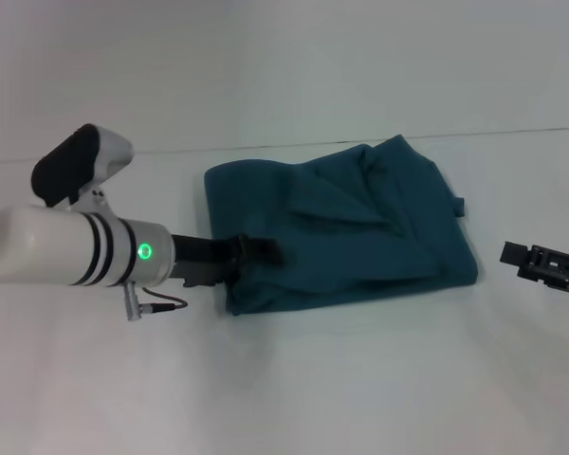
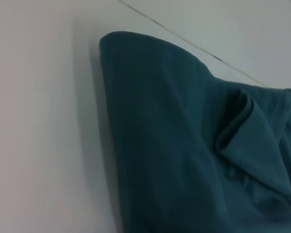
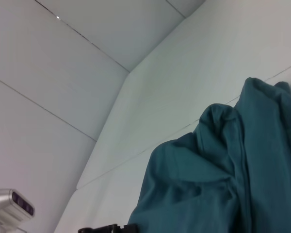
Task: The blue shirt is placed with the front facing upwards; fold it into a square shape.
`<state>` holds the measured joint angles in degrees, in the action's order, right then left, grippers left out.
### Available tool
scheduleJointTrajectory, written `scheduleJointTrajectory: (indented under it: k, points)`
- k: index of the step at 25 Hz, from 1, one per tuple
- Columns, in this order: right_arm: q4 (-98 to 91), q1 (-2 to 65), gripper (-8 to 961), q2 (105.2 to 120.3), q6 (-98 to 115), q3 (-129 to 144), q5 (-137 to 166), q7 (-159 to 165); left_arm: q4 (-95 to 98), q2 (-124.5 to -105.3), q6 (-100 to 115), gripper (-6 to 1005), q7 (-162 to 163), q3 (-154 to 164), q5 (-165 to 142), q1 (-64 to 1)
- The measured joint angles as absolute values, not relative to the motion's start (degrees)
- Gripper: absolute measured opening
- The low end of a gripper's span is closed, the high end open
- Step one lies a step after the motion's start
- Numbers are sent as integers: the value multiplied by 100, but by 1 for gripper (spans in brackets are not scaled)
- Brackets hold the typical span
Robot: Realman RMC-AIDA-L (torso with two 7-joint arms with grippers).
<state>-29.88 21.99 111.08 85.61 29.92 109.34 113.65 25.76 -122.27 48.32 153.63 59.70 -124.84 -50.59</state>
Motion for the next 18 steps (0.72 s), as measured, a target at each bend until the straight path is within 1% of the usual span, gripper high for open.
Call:
scheduleJointTrajectory:
  k: [2, 13, 15, 18]
  points:
    - [-2988, 2181, 824, 11109, 8561, 2991, 10933, 11364, 2600, -12243, 4808, 826, 15398, 6045, -12487, -5085]
    - [-2971, 2174, 821, 11119, 8542, 2979, 10933, 11364, 2692, -12258, 4850, 616, 15425, 6082, -12490, -5093]
    - [-2969, 2175, 820, 11119, 8533, 2979, 10934, 11364, 2694, -12271, 4840, 388, 15425, 6082, -12490, -5109]
    - [-2969, 2174, 819, 11118, 8533, 2979, 10934, 11364, 2704, -12286, 4856, 283, 15413, 6082, -12489, -5127]
